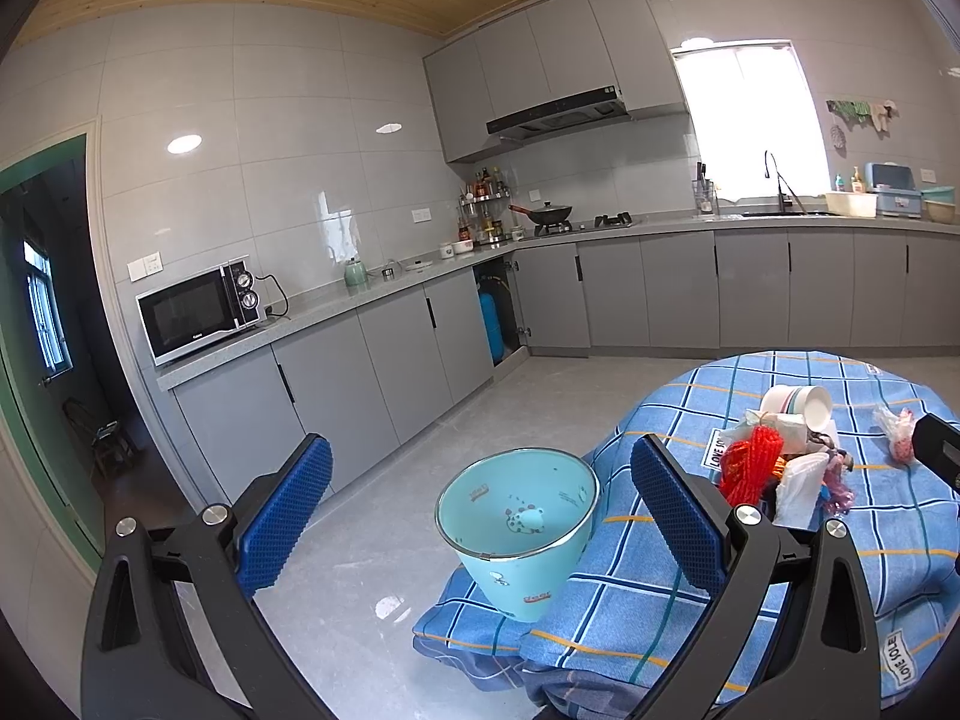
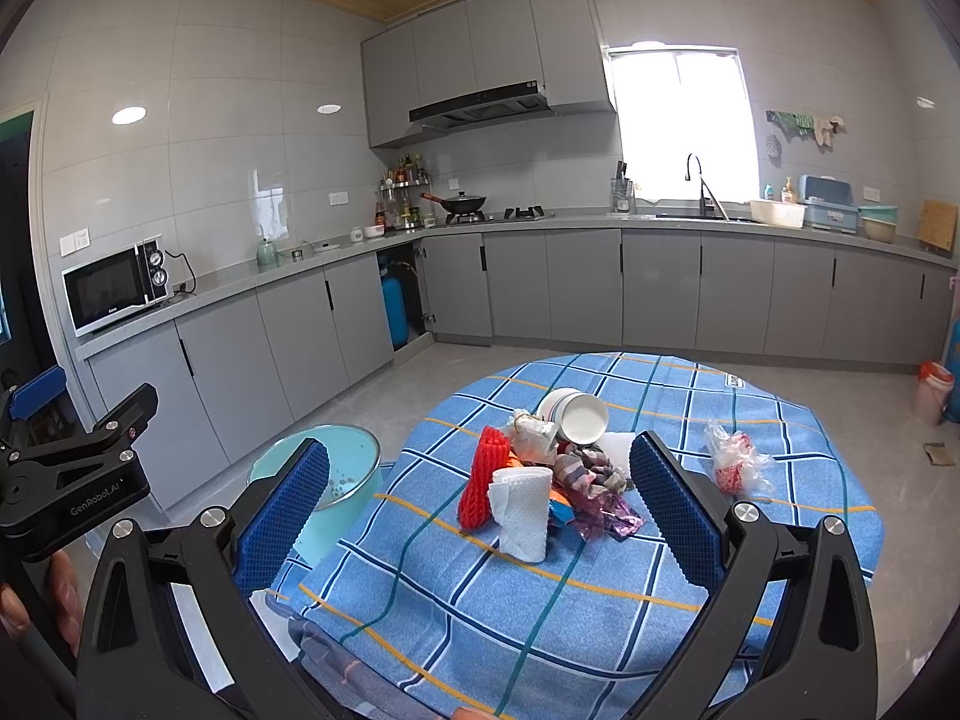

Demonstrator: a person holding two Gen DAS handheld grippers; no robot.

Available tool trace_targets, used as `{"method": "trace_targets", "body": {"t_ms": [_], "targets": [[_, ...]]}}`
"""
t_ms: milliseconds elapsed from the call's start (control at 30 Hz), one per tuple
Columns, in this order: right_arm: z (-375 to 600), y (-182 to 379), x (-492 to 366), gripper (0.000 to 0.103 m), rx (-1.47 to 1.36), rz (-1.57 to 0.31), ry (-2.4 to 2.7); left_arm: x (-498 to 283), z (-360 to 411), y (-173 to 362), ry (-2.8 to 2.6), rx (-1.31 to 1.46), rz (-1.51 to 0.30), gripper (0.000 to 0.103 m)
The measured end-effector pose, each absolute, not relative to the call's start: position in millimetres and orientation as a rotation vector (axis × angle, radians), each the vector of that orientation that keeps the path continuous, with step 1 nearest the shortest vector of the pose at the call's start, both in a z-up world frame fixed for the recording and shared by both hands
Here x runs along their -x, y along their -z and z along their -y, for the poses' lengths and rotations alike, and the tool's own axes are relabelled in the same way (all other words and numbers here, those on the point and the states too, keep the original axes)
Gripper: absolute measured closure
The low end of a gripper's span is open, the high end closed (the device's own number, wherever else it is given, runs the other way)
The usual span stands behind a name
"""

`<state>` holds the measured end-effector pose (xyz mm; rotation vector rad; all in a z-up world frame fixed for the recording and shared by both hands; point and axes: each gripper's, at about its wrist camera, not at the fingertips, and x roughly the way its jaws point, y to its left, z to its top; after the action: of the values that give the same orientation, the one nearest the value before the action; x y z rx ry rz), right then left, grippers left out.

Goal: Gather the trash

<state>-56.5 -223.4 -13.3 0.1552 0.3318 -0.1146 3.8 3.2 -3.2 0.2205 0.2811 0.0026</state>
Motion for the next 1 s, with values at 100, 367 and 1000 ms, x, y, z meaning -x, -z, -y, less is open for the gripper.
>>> {"method": "trace_targets", "body": {"t_ms": [100,367,1000], "targets": [[222.6,12.9,56.3,0.004,-0.155,-0.333,0.115,-3.4,-3.9,2.2,-0.002,-0.219,-0.281,0.005],[222.9,12.9,56.3,0.004,-0.156,-0.333,0.115,-3.8,-5.3,1.3,-0.001,-0.219,-0.286,0.005],[228.3,20.3,49.5,0.004,-0.160,-0.351,0.124,-13.0,3.1,16.1,0.010,-0.240,-0.317,0.005]]}}
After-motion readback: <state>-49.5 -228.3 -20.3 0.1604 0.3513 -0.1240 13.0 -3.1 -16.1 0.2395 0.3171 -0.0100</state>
